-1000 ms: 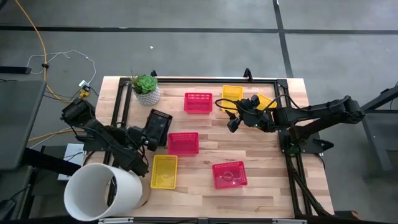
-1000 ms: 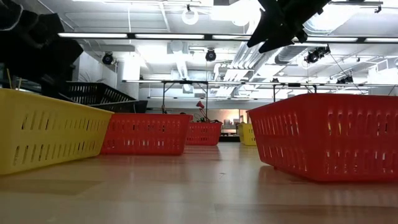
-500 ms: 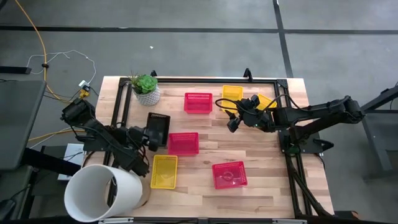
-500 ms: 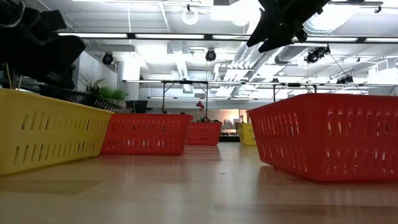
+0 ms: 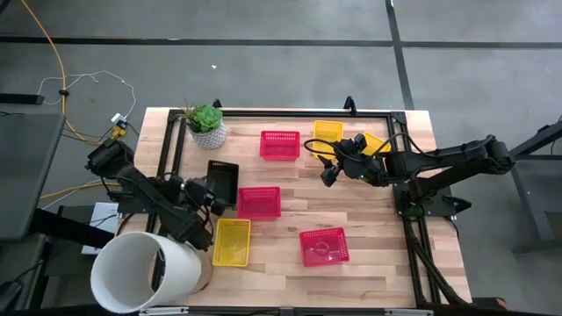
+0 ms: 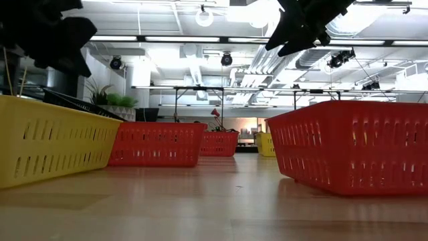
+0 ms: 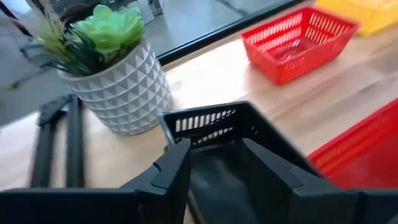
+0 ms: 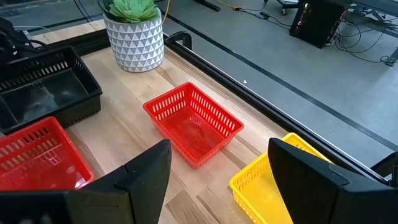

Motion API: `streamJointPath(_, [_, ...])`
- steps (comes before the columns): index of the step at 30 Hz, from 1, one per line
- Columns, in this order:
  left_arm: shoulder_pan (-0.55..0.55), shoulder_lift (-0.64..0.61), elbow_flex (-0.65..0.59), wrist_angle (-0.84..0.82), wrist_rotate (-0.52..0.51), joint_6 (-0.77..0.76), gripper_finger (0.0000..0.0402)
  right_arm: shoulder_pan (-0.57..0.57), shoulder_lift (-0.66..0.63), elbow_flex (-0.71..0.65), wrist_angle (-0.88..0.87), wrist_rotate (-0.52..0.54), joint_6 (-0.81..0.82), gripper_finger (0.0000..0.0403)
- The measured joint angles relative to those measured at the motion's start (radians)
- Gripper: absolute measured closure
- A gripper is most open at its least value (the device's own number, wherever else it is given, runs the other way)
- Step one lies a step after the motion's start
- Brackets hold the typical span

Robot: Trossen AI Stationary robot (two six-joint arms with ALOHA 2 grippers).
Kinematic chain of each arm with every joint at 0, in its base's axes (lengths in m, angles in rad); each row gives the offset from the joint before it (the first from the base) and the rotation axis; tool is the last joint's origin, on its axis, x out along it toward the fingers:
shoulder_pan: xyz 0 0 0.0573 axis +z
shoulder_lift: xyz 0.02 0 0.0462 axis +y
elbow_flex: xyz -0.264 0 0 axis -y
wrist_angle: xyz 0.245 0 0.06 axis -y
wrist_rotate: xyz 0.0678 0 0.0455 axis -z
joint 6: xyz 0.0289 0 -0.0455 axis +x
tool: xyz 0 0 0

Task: Stack baskets by color
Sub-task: Stack the bottom black bin on top of the top black bins, then stack the top red bin on top of the left red bin

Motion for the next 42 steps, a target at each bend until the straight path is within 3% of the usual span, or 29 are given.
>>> streamJointPath(4, [0.043, -0.023, 0.003, -0.007, 0.041, 0.122, 0.0305, 0.0, 0.0, 0.0, 0.0, 0.0, 0.0, 0.0147])
streamJointPath(7, [0.061, -0.036, -0.012, -0.008, 0.004, 0.152, 0.0372, 0.0, 0.0, 0.0, 0.0, 0.003, 0.0, 0.0147])
streamJointPath(9, [0.065, -0.049, -0.029, -0.008, -0.046, 0.145, 0.0391, 0.0, 0.0, 0.0, 0.0, 0.003, 0.0, 0.0147])
streamJointPath(19, [0.047, -0.199, -0.216, 0.082, -0.098, 0.164, 0.0401, 0.0, 0.0, 0.001, 0.001, 0.004, -0.008, 0.0147])
streamJointPath(30, [0.042, -0.379, -0.358, 0.375, -0.132, 0.623, 0.0401, 0.0, 0.0, 0.001, 0.001, 0.02, -0.008, 0.0147])
streamJointPath(42, [0.042, -0.463, -0.451, 0.605, -0.073, 0.906, 0.0401, 0.0, 0.0, 0.001, -0.004, 0.019, -0.008, 0.0147])
